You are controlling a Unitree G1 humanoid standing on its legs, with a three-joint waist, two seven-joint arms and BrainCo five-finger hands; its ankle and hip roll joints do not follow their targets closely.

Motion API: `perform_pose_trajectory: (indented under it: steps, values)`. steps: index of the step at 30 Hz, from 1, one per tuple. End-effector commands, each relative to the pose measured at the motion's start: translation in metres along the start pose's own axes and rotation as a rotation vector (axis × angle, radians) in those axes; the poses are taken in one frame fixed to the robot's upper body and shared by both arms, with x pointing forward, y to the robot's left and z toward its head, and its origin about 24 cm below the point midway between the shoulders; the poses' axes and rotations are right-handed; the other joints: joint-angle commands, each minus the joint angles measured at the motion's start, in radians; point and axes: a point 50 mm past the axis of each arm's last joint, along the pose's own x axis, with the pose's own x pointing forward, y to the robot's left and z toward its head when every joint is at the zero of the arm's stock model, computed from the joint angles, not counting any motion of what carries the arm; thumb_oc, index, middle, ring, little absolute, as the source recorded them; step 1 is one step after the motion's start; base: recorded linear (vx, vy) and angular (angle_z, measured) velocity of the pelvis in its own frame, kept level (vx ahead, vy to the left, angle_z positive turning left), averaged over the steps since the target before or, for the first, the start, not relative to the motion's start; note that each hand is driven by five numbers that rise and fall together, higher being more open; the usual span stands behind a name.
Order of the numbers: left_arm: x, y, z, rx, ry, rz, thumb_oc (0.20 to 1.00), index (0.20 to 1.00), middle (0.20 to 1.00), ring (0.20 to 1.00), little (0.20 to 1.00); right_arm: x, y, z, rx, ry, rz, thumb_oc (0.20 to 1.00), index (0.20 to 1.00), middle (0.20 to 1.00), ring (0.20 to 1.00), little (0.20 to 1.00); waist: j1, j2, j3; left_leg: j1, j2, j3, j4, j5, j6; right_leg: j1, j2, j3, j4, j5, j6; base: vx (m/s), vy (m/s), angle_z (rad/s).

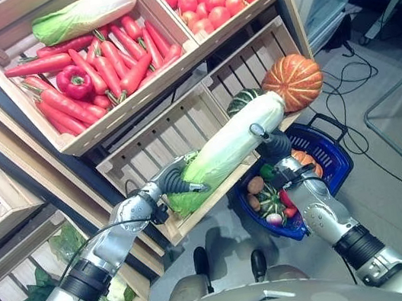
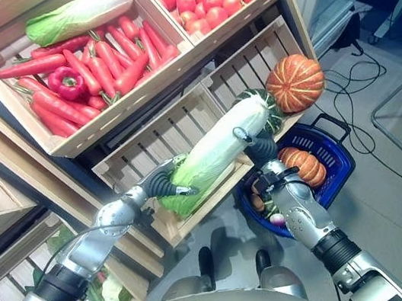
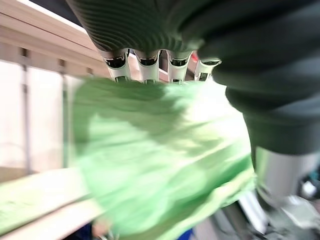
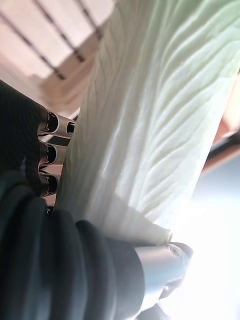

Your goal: Pick up fruits and vegetables into the basket

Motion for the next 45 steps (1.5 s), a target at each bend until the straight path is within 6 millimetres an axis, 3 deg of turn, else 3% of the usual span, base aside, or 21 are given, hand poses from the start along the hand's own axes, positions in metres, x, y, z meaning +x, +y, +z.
perform_pose_trajectory:
  steps: [1,3,9,16,24,28,34,35,37,45]
  values:
    - [0.005,0.048,0.002,0.127,0.002,0.260,1.000,1.000,1.000,1.000,1.000,0.024,0.005,0.054,-0.032,-0.316,-0.039,0.200,0.200,0.200,0.200,0.200,-0.004,-0.032,0.142,-0.032,-0.058,0.042,0.112,-0.158,0.038,-0.097,-0.026,-0.008,0.148,-0.056,0.065,-0.27,-0.023,-0.10]
    - [0.002,0.061,0.000,0.118,0.017,0.379,1.000,1.000,1.000,1.000,1.000,0.024,-0.007,0.065,-0.077,-0.380,-0.149,0.200,0.200,0.200,0.200,0.200,-0.005,-0.033,0.199,-0.097,-0.059,0.044,0.200,-0.168,0.028,-0.150,-0.027,-0.010,0.218,-0.069,0.056,-0.23,-0.032,-0.03]
    - [0.000,0.080,0.010,0.128,-0.056,0.591,1.000,1.000,1.000,1.000,1.000,0.018,-0.038,0.089,-0.178,-0.524,-0.419,0.200,0.200,0.200,0.200,0.200,0.006,-0.036,0.291,-0.219,-0.057,0.032,0.365,-0.202,0.012,-0.235,-0.030,-0.007,0.332,-0.097,0.033,-0.11,-0.037,0.04]
    - [0.014,0.104,0.048,0.121,-0.244,0.801,1.000,1.000,1.000,1.000,1.000,0.030,-0.064,0.115,-0.206,-0.622,-0.643,0.200,0.200,0.200,0.200,0.200,0.018,-0.044,0.380,-0.381,-0.052,0.031,0.543,-0.247,-0.012,-0.346,-0.035,-0.023,0.462,-0.130,0.016,-0.08,-0.021,0.08]
    - [0.033,0.115,0.078,0.142,-0.348,0.903,1.000,1.000,1.000,1.000,1.000,0.050,-0.077,0.152,-0.289,-0.697,-0.848,0.200,0.200,0.200,0.200,0.200,0.036,-0.040,0.380,-0.598,-0.061,0.044,0.722,-0.316,-0.007,-0.578,-0.069,-0.040,0.672,-0.176,0.013,-0.03,-0.034,0.10]
    - [0.041,0.122,0.082,0.175,-0.360,0.940,1.000,1.000,1.000,1.000,1.000,0.060,-0.081,0.165,-0.307,-0.688,-0.914,0.200,0.200,0.200,0.200,0.200,0.040,-0.038,0.380,-0.668,-0.070,0.051,0.781,-0.336,-0.005,-0.659,-0.080,-0.038,0.740,-0.187,0.018,0.00,-0.007,0.02]
    - [0.056,0.136,0.095,0.215,-0.386,1.021,1.000,1.000,1.000,1.000,1.000,0.082,-0.080,0.172,-0.347,-0.608,-0.953,0.200,0.200,0.200,0.200,0.200,0.036,-0.032,0.380,-0.760,-0.069,0.061,0.839,-0.352,0.003,-0.782,-0.078,-0.027,0.827,-0.196,0.022,0.01,-0.006,-0.01]
    - [0.059,0.138,0.097,0.223,-0.383,1.035,1.000,1.000,1.000,1.000,1.000,0.086,-0.080,0.169,-0.349,-0.575,-0.938,0.351,0.351,0.351,0.351,0.351,0.034,-0.032,0.380,-0.770,-0.068,0.060,0.846,-0.354,0.003,-0.795,-0.076,-0.023,0.836,-0.196,0.024,0.03,-0.015,-0.04]
    - [0.065,0.141,0.098,0.243,-0.368,1.062,1.000,1.000,1.000,1.000,1.000,0.094,-0.078,0.162,-0.381,-0.504,-0.902,1.000,1.000,1.000,1.000,1.000,0.029,-0.035,0.380,-0.787,-0.069,0.061,0.850,-0.355,0.003,-0.815,-0.070,-0.019,0.841,-0.194,0.027,0.03,-0.013,-0.04]
    - [0.077,0.156,0.086,0.321,-0.251,1.150,1.000,1.000,1.000,1.000,1.000,0.109,-0.068,0.144,-0.449,-0.371,-0.805,1.000,1.000,1.000,1.000,1.000,0.002,-0.060,0.380,-0.825,-0.058,0.069,0.850,-0.346,0.002,-0.870,-0.047,-0.004,0.853,-0.177,0.037,0.04,-0.011,-0.06]
